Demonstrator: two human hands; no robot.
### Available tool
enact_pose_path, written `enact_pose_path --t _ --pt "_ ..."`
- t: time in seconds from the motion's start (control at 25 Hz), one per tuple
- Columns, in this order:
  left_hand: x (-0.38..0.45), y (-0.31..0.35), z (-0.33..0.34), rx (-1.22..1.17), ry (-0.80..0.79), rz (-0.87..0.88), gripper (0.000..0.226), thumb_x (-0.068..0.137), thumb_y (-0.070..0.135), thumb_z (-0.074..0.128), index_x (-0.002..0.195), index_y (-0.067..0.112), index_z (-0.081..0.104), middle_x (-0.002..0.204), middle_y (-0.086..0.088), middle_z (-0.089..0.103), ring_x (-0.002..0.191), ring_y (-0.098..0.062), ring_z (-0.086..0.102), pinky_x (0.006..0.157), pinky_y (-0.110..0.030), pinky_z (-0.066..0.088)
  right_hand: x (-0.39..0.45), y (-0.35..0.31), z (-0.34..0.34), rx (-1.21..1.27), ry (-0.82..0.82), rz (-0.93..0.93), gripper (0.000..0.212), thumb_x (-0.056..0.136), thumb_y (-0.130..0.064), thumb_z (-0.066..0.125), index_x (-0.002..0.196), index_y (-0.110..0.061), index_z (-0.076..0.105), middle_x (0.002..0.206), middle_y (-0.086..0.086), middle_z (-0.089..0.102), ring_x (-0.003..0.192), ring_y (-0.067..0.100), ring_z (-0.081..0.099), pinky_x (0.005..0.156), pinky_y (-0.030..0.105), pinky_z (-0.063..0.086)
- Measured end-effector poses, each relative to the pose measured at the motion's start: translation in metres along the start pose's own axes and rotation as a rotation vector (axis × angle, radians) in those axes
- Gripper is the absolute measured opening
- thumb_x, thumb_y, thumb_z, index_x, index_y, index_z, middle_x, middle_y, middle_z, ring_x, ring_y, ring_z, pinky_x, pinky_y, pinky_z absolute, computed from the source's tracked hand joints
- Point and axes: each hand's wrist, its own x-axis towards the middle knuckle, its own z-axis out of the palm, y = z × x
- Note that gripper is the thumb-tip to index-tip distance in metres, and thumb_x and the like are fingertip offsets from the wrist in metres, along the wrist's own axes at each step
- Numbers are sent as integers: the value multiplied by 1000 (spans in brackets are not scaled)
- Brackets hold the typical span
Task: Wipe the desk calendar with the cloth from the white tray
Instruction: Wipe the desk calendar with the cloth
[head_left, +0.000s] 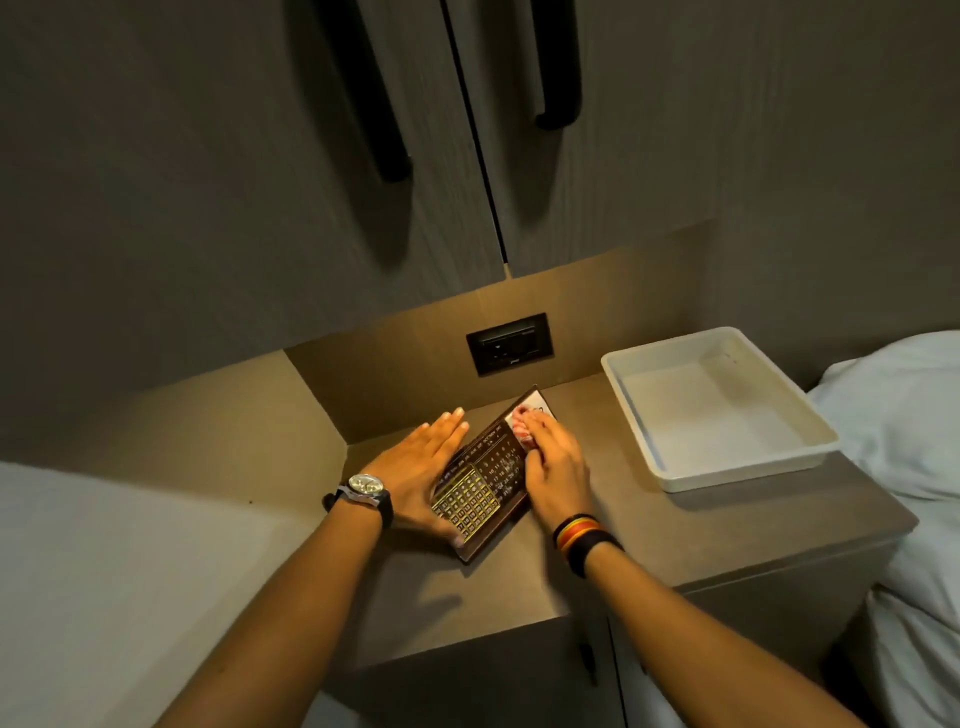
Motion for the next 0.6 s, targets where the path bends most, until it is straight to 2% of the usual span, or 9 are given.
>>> enact_pose_path --t 0.12,0.28,0.48,0.52,0.6 --pt "4 -6 13 -72 -27 15 161 50 81 82 161 25 -20 170 -1 -23 157 -19 -16 127 -37 -2 -17 -3 40 44 5 -7 50 98 -8 46 144 -28 51 149 -4 51 140 9 43 119 35 35" --pt "10 6 29 -250 57 -1 160 53 54 96 162 25 -17 173 -1 -13 158 -19 -4 128 -43 19 -20 -2 66 119 -4 141 52 101 -15 48 151 -28 42 156 -4 44 144 10 37 120 36 34" --pt "5 5 36 -300 54 16 165 50 48 100 160 26 -22 172 -1 -16 158 -21 1 125 -40 26 -43 1 67 -12 -145 -73 52 101 -19 50 150 -30 42 154 -6 44 143 8 37 119 31 32" --pt "4 6 37 -311 61 11 165 51 48 100 160 27 -22 172 -1 -16 158 -21 2 124 -40 27 -35 4 64 -16 -120 -51 52 100 -15 50 149 -28 44 153 -5 46 142 8 38 119 33 34" --pt "5 8 39 -339 67 4 165 52 50 99 159 27 -24 172 -1 -16 158 -22 2 125 -42 26 -16 6 61 43 -15 129 52 99 -9 48 148 -25 48 151 -1 49 139 11 41 117 39 39"
